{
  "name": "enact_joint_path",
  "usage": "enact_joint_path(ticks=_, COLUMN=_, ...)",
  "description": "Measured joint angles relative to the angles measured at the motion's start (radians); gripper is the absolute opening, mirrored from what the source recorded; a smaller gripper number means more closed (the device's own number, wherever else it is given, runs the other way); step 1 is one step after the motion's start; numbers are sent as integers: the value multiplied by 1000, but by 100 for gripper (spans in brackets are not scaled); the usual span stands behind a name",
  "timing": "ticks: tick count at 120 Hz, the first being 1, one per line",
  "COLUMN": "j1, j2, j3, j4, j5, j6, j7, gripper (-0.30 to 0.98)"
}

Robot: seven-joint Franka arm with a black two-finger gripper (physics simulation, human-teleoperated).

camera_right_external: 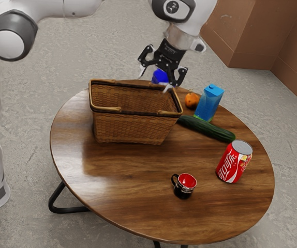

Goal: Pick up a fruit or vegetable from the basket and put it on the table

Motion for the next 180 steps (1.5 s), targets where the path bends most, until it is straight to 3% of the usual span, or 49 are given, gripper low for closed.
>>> enact_joint_path(ticks=28, j1=51, j2=-64, j3=-8, j4=18, j5=-3, j6=134, j7=-433, gripper=69)
enact_joint_path(ticks=53, j1=50, j2=-64, j3=-2, j4=15, j5=-35, j6=156, j7=-669, gripper=69)
enact_joint_path(ticks=71, j1=-4, j2=-32, j3=37, j4=-5, j5=-25, j6=170, j7=-587, gripper=69)
enact_joint_path(ticks=86, j1=-23, j2=-278, j3=67, j4=-394, j5=-4, j6=279, j7=-540, gripper=69)
enact_joint_path(ticks=98, j1=18, j2=-391, j3=70, j4=-563, j5=18, j6=360, j7=-507, gripper=69)
enact_joint_path(ticks=145, j1=30, j2=-416, j3=69, j4=-614, j5=29, j6=487, j7=-422, gripper=69)
enact_joint_path(ticks=180, j1=37, j2=-483, j3=57, j4=-767, j5=-8, j6=537, j7=-394, gripper=69)
